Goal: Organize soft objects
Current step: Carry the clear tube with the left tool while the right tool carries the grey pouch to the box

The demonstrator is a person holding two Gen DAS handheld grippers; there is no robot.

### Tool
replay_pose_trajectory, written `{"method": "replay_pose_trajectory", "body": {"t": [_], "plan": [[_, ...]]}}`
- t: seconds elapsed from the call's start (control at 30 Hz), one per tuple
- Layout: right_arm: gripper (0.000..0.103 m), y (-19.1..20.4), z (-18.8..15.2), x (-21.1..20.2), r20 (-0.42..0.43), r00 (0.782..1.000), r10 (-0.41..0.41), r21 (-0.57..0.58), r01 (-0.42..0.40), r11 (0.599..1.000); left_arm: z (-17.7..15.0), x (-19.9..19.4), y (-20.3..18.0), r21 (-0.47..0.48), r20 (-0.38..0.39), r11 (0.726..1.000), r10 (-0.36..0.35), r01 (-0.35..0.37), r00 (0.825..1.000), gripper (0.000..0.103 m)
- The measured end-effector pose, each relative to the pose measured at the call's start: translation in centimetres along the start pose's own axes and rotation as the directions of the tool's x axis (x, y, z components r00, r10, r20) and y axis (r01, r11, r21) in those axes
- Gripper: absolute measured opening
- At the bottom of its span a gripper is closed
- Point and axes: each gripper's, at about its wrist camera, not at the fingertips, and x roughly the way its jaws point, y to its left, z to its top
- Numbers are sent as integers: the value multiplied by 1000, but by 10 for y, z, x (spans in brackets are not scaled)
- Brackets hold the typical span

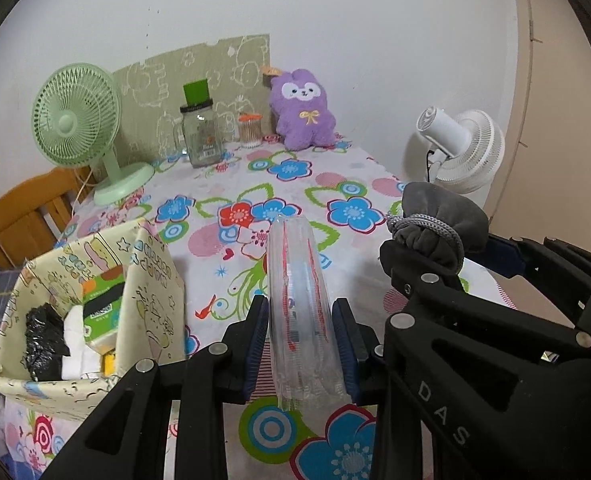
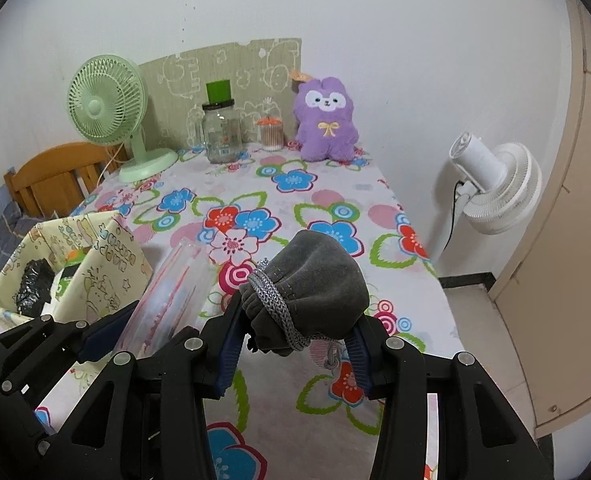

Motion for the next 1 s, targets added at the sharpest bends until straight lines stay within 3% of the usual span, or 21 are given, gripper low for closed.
{"method": "replay_pose_trajectory", "body": {"t": [0.5, 1.0], "plan": [[49, 7, 7, -42, 85, 996, 2, -6, -2, 1000, 7, -40, 1, 29, 78, 999, -23, 21, 997, 33], [49, 30, 17, -67, 157, 987, 32, -18, -29, 999, 11, -66, 20, 19, 157, 1000, 9, -12, 988, 33]]}}
